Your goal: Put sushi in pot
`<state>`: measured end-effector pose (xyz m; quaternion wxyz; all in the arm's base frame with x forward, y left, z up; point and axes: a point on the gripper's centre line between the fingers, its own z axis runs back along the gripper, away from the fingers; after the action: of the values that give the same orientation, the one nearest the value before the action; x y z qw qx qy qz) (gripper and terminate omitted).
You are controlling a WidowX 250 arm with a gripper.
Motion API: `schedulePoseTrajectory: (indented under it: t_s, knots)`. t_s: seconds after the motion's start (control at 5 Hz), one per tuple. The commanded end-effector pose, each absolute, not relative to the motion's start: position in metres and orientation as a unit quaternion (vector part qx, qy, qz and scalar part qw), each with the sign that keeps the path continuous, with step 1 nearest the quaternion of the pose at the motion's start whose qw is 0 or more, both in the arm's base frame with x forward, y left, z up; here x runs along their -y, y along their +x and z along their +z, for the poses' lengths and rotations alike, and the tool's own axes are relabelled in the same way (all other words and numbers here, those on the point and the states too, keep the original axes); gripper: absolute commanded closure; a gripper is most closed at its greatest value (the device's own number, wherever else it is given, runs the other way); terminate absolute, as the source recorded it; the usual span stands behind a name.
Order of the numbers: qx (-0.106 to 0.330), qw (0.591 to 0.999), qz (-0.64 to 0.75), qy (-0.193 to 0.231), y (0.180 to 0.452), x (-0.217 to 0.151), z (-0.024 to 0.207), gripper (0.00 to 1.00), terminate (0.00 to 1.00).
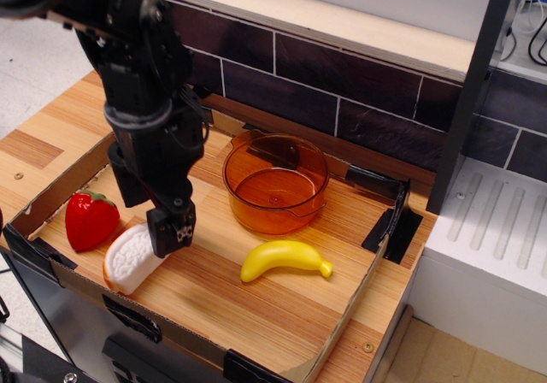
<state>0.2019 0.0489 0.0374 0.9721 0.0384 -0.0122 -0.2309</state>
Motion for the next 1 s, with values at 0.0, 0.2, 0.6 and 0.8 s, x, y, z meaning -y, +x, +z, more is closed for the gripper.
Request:
schedulePoseTrajectory:
  t_s: [0.0,0.2,0.6,0.8]
  knots:
    - [0.021,0.967,-0.244,0.064,0.2058,-0.053,0.025,0.0,0.0]
    - [0.013,0.966,-0.249,0.064,0.202,-0.0542,0.0201,0.0,0.0]
    - [0.007,0.971,-0.235,0.05,0.2025,-0.0542,0.0184,1.0,0.0]
    - [0.014,0.973,-0.227,0.04,0.2043,-0.0527,0.0233,1.0,0.0]
